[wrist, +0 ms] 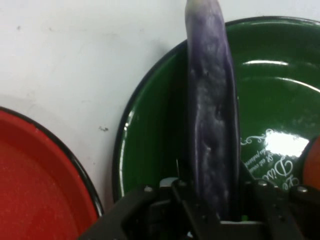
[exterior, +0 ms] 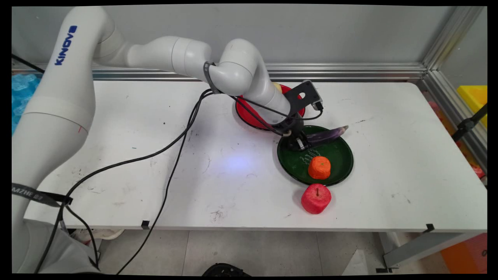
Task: Place the picked object on the red plate
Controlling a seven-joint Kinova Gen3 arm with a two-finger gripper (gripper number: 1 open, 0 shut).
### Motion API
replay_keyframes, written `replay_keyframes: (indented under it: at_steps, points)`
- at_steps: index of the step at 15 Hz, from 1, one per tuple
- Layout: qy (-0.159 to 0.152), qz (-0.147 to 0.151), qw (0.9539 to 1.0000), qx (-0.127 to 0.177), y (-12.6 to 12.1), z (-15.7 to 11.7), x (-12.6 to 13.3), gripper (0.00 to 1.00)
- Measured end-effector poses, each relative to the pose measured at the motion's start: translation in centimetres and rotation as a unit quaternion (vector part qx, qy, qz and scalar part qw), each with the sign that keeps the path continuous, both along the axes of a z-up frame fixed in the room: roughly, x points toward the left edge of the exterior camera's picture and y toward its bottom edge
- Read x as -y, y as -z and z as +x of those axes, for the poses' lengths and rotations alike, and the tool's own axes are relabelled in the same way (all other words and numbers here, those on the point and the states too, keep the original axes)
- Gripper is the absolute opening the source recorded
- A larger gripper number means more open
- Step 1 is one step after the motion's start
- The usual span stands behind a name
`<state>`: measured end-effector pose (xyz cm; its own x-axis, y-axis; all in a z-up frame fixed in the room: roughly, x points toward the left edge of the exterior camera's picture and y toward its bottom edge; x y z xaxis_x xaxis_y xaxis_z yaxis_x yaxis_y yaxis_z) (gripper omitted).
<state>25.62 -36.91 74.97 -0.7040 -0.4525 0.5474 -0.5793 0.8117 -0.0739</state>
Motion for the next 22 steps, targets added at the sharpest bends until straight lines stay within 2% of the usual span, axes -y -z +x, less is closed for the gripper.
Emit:
replay_keyframes:
  at_steps: [8,11,17,22]
  points:
    - [0.013,-0.004,0.9998,-0.013,-3.0,0.5,1.5,0.0]
    - [0.013,-0.002,0.9999,-0.008,-4.3,1.5,2.1,0.0]
    - [0.006,0.002,0.9998,0.021,-6.2,5.7,3.2,0.0]
    - [-0.002,-0.004,0.9992,0.039,-6.6,8.9,4.3,0.0]
